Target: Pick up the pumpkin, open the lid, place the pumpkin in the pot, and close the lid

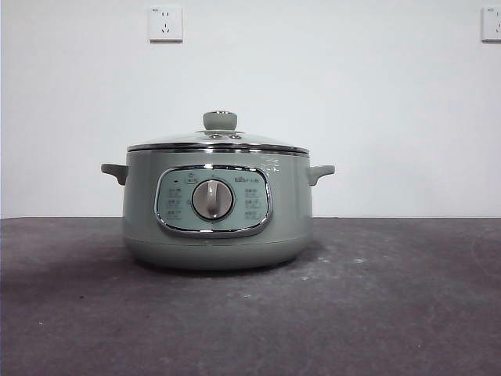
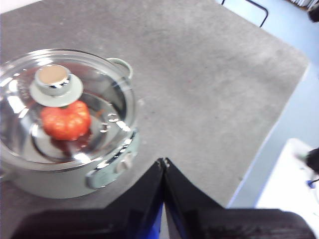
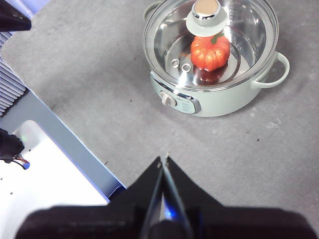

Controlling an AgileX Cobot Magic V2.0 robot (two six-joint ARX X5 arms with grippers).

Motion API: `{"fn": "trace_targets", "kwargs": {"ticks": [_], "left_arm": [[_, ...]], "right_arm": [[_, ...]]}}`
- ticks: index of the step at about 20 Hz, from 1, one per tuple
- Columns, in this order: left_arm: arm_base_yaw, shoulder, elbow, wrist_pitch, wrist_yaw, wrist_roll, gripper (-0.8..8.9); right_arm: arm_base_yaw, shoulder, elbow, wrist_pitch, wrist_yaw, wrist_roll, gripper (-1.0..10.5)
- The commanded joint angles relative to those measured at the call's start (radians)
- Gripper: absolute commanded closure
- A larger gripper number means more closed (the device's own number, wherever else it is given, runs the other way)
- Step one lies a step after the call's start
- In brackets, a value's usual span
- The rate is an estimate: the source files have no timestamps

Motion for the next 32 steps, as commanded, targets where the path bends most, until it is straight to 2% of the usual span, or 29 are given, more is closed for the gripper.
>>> {"fn": "trace_targets", "kwargs": {"ticks": [1,5,11,15,20,23,28,32], "left_arm": [[0.048,-0.033,-0.008,0.032,-0.072,0.056,8.17],[0.203,-0.182,-0.106,0.177,-0.076,0.056,8.18],[0.392,-0.536,-0.552,0.590,-0.113,0.045,8.17],[0.447,-0.726,-0.834,0.714,-0.136,-0.029,8.17],[0.468,-0.889,-1.111,0.786,-0.202,-0.061,8.17],[0.468,-0.954,-1.230,0.804,-0.288,-0.084,8.17],[0.468,-1.027,-1.351,0.810,-0.362,-0.086,8.17],[0.468,-1.064,-1.399,0.782,-0.365,-0.087,8.17]], "right_arm": [[0.000,-0.003,0.001,-0.017,0.002,0.006,9.5],[0.000,-0.003,0.001,-0.017,0.003,0.006,9.5],[0.000,-0.003,0.001,-0.017,0.002,0.006,9.5],[0.000,-0.004,0.001,-0.017,0.003,0.006,9.5],[0.000,-0.006,0.001,-0.017,0.002,0.006,9.5],[0.000,-0.006,0.001,-0.017,0.002,0.006,9.5],[0.000,-0.006,0.001,-0.017,0.002,0.006,9.5],[0.000,-0.006,0.001,-0.017,0.002,0.006,9.5]]}}
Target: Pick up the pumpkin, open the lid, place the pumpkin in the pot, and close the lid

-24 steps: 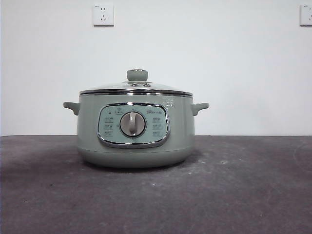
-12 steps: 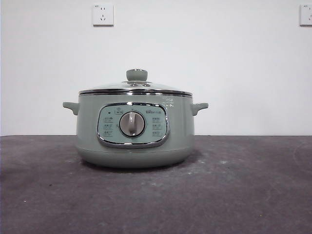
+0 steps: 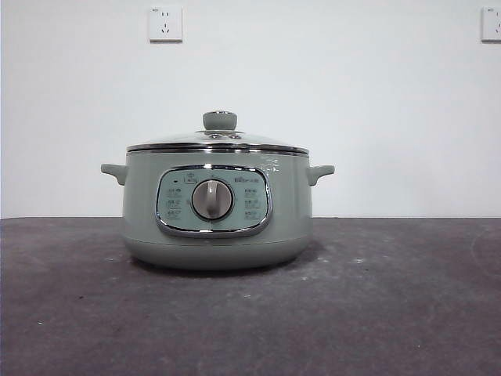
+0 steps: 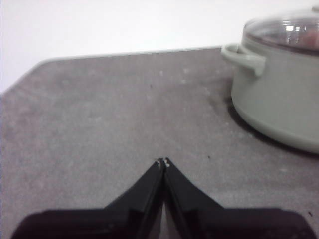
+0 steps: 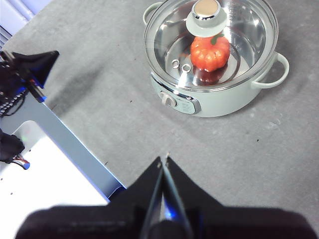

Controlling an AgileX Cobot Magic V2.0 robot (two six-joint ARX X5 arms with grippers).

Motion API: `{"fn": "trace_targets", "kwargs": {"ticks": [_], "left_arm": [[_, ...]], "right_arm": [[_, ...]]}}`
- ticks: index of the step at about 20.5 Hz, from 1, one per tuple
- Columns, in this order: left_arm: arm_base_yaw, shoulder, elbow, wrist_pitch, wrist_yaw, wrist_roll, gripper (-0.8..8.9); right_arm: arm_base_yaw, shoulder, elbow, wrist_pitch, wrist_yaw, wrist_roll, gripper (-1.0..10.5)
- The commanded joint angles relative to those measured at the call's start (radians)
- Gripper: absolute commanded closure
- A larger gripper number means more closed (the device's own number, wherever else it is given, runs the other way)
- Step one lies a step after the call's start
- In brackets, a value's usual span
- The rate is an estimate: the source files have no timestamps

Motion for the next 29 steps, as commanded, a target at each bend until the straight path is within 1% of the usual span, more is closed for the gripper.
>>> {"fn": "trace_targets", "kwargs": {"ticks": [1,22,24,26,29], "left_arm": [[0.005,-0.009,-0.016,-0.005,-0.002,-0.006,8.17],[0.008,-0.009,-0.016,-0.005,-0.002,-0.006,8.17],[0.008,-0.009,-0.016,-0.005,-0.002,-0.006,8.17],[0.008,-0.008,-0.016,-0.005,-0.002,-0.006,8.17],[0.008,-0.008,-0.016,-0.005,-0.002,-0.006,8.17]], "right_arm": [[0.001,-0.003,0.001,-0.017,0.003,0.006,9.5],[0.001,-0.003,0.001,-0.017,0.003,0.006,9.5],[-0.029,-0.026,0.001,-0.015,0.020,-0.061,9.5],[-0.099,-0.069,-0.001,0.040,0.020,-0.072,9.5],[-0.198,-0.166,-0.024,0.180,-0.065,-0.069,9.5]]}}
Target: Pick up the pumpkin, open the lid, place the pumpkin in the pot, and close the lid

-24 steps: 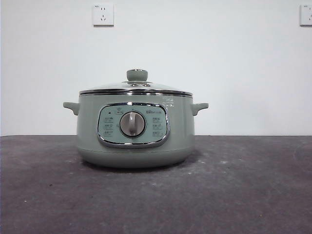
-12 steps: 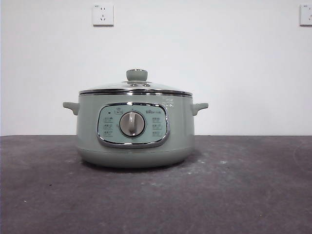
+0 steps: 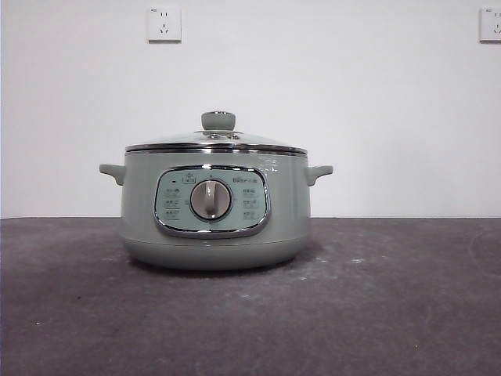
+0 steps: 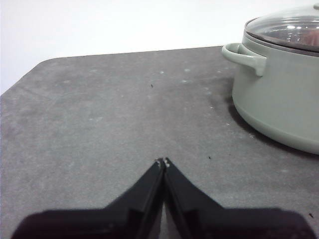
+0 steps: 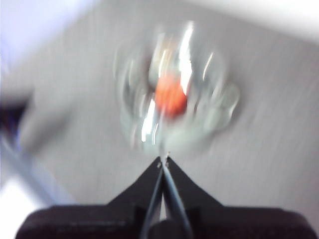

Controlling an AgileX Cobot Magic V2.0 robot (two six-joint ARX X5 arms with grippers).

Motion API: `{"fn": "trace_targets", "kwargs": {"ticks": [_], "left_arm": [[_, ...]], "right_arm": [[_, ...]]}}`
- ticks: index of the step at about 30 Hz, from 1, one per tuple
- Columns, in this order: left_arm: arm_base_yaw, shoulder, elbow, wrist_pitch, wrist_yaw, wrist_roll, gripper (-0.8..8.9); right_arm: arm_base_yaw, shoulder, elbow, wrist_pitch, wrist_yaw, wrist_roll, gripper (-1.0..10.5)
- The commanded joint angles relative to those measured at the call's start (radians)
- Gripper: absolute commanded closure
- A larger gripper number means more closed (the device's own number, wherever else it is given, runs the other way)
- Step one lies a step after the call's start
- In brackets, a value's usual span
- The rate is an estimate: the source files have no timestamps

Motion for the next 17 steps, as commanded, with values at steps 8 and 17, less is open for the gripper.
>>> {"fn": "trace_targets", "kwargs": {"ticks": [8,17], "left_arm": [[0.003,-0.003,-0.016,0.000,-0.002,-0.006,8.17],[0.003,-0.003,-0.016,0.000,-0.002,-0.006,8.17]], "right_arm": [[-0.293,-0.396,-0.407,0.395,-0.054,-0.052,9.5],[-0.335,-0.703,-0.977,0.787,-0.051,-0.023,9.5]]}}
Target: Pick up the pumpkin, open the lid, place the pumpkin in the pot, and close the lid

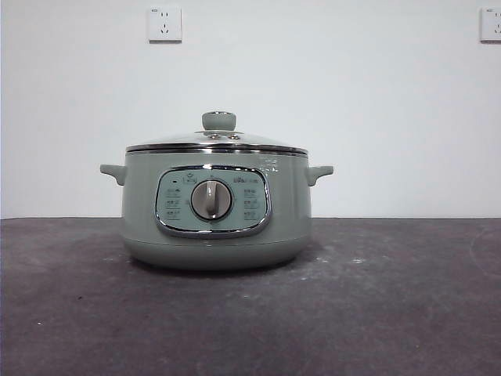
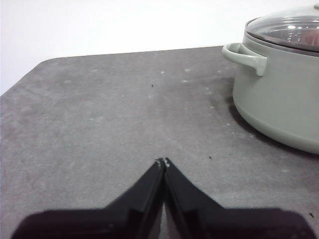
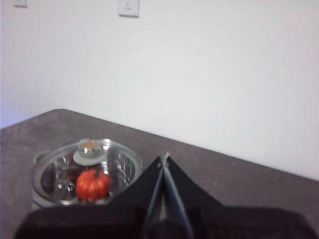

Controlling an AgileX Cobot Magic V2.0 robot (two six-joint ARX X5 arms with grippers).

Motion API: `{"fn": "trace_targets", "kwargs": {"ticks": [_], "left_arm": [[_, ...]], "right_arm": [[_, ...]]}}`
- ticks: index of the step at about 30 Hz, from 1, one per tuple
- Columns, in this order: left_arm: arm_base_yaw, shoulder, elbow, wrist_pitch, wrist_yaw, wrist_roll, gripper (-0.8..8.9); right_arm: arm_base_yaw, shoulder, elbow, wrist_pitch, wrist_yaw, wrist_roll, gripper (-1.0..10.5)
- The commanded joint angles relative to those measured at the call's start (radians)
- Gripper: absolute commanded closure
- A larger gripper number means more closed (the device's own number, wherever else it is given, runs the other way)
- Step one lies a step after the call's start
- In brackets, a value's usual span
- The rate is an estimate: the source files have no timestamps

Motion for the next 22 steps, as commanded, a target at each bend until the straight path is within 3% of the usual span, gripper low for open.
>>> {"fn": "trace_targets", "kwargs": {"ticks": [1,11,17,22], "left_arm": [[0.003,-0.003,-0.016,0.000,-0.002,-0.006,8.17],[0.003,-0.003,-0.016,0.000,-0.002,-0.006,8.17],[0.003,-0.003,-0.016,0.000,-0.002,-0.006,8.17],[0.003,-0.003,-0.016,0.000,-0.002,-0.006,8.17]], "right_arm": [[-0.001,-0.079,-0.201,0.114,0.004,0.019,9.5],[0.000,-0.311,-0.660,0.404,0.042,0.048,9.5],[0.002,-0.410,-0.814,0.435,0.161,0.106,9.5],[0.002,-0.448,-0.882,0.435,0.165,0.119,9.5]]}}
